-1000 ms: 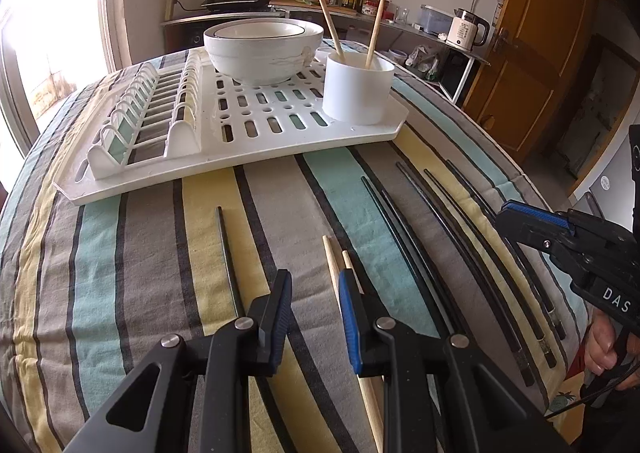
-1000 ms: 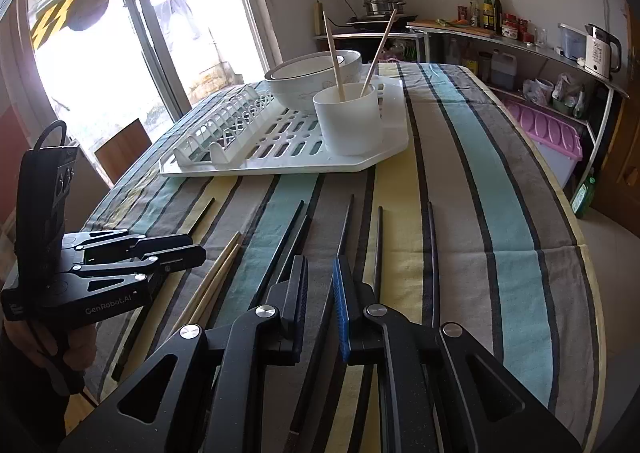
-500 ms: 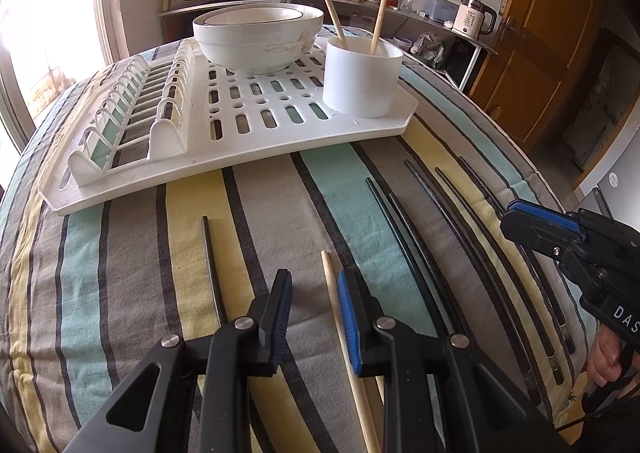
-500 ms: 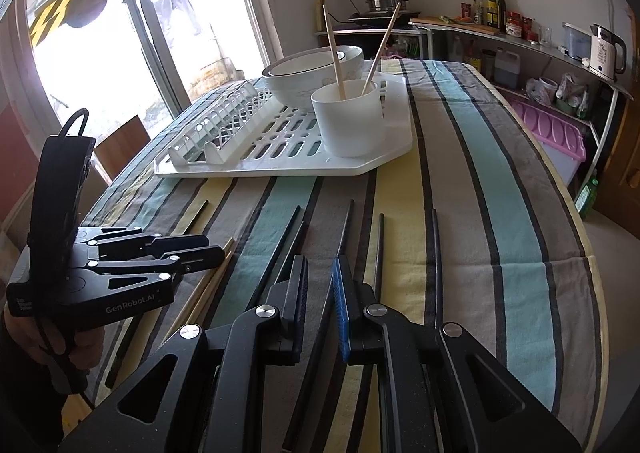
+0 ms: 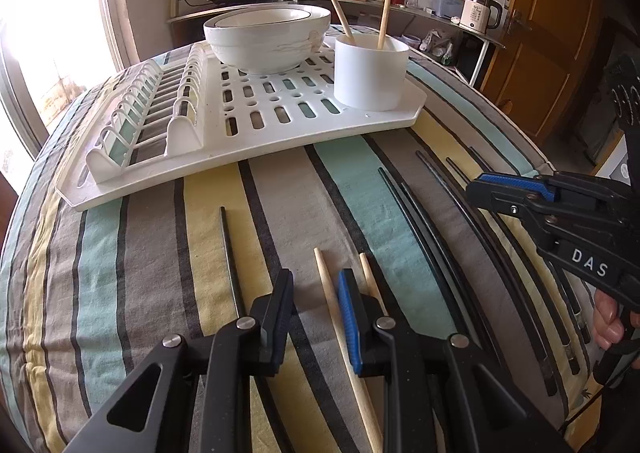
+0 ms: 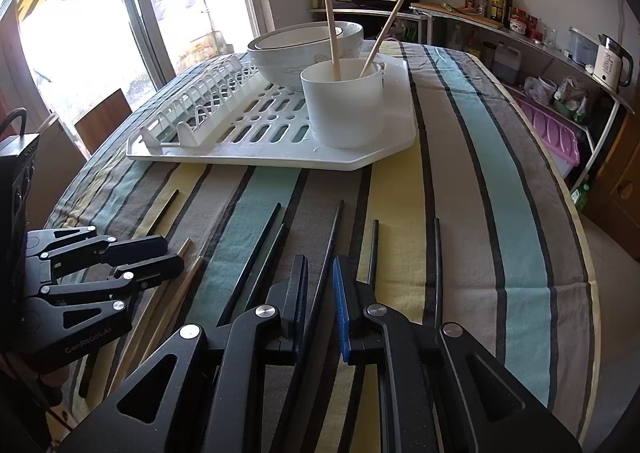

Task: Organize utensils
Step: 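Grasp a wooden chopstick with the left tool while the right tool grasps a black chopstick, then carry the wooden chopstick over the white cup while the right tool brings the black chopstick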

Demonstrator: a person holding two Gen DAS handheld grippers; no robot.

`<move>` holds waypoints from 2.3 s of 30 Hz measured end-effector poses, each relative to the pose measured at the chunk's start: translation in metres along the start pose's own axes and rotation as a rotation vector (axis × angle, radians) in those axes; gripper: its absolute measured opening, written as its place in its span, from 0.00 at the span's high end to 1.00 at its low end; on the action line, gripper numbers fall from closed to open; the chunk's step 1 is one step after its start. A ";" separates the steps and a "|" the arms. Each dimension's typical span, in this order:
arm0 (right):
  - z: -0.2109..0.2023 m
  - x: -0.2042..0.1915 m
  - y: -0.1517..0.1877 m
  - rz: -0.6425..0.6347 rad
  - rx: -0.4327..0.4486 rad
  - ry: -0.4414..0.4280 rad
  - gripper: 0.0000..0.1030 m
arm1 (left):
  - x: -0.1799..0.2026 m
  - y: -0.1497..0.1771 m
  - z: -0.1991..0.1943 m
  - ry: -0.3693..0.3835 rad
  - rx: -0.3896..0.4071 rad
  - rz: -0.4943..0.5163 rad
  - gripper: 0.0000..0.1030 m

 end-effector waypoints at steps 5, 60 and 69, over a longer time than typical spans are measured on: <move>0.020 0.004 -0.007 -0.016 -0.051 0.029 0.87 | 0.001 0.002 -0.001 -0.004 0.002 0.010 0.77; -0.138 -0.017 -0.063 -0.027 0.405 -0.038 0.96 | -0.017 -0.069 -0.149 0.070 0.372 -0.036 0.96; -0.151 -0.011 -0.072 -0.023 0.442 -0.034 0.96 | -0.018 -0.092 -0.149 0.097 0.386 -0.043 0.96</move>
Point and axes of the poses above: each gripper's, at about its wrist camera, not at the fingertips, and z roughly the way its jaws point, x to its right, y to its underside, the point moved 4 cm from there along z, roughly the way its jaws point, and after that the axes turned 2 degrees about -y, right-handed, at the moved point
